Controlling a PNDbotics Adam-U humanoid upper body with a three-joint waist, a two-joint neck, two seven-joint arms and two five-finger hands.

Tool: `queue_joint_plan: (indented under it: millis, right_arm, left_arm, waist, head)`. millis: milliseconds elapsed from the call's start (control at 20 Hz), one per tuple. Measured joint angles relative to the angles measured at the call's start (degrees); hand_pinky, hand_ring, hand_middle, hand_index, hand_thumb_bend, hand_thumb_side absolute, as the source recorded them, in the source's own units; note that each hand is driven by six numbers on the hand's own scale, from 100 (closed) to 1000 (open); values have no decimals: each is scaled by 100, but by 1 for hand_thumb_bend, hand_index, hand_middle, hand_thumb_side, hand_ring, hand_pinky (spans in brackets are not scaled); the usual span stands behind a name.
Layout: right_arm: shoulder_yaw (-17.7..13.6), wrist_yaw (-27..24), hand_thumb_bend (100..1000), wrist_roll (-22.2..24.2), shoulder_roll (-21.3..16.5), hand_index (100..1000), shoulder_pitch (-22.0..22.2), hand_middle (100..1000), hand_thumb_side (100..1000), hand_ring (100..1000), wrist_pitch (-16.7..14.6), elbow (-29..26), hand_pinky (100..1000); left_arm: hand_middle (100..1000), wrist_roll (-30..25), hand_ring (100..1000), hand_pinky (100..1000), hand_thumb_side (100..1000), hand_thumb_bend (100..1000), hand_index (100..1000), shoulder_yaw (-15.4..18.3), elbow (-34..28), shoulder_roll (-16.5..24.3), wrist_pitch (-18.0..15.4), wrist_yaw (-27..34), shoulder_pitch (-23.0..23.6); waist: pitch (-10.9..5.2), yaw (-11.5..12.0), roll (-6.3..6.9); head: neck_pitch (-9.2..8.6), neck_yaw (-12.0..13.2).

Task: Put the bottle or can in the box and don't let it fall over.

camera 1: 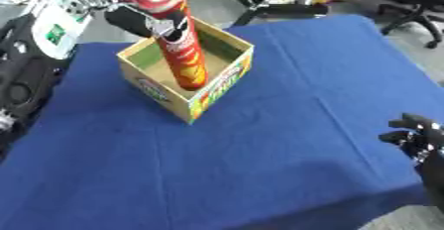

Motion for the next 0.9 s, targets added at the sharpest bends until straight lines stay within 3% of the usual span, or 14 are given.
queue_joint_plan:
  millis: [200, 550, 700, 900]
  right_arm:
    - [-14, 2, 100, -7, 0, 821, 10, 714, 686, 670, -7, 2, 787]
    - [-21, 7, 100, -20, 0, 820, 54, 713, 689, 669, -21, 20, 787]
    - [-57, 26, 100, -36, -1, 819, 56, 713, 689, 669, -34, 33, 787]
    - [-125, 49, 100, -86, -2, 819, 59, 712, 692, 669, -54, 33, 787]
  left_arm:
    - [1000, 33, 1000, 987, 666, 100, 1000, -1, -79, 98, -35, 70, 0]
    - [962, -6, 1000, 929, 609, 100, 1000, -6, -290, 263, -53, 367, 128]
    - [934, 10, 996, 865, 631, 100, 1000, 17, -741, 551, 44, 1100, 484]
    - [909, -51, 986, 794, 632, 100, 1000, 330, -1903, 1163, 558, 2826, 1535]
  waist:
    - [-1, 44, -16]
    - [-4, 148, -23]
    - [-12, 238, -18]
    - [-14, 364, 13]
  head:
    - [3, -28]
    - [5, -69]
    - [5, -131]
    - [-2, -201]
